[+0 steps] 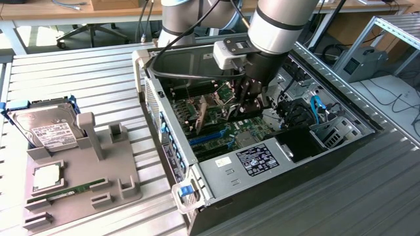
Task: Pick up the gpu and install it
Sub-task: 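Insert the gpu into the slot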
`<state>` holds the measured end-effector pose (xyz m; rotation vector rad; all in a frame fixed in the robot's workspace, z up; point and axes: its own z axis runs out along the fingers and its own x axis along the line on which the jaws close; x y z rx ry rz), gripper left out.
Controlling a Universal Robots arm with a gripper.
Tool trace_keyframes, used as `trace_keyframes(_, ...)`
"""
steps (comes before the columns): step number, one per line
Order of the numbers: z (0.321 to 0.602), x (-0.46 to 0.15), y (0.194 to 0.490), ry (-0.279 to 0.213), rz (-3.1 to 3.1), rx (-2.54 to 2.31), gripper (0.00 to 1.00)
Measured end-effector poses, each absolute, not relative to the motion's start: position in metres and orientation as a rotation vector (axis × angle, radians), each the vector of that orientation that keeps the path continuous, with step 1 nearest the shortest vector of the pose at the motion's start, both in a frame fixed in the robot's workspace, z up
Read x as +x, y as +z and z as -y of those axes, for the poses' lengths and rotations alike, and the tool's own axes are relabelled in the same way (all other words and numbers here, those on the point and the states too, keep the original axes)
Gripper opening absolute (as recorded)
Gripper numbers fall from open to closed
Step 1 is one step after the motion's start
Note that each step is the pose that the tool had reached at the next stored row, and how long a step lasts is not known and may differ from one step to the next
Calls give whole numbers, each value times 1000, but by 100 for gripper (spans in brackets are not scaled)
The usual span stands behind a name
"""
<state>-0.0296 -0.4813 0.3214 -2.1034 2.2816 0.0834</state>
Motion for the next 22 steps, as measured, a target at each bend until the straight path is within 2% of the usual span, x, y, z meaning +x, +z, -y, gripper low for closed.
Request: trace_keyframes(22,481,-36,320,83,-2282,-2103,27)
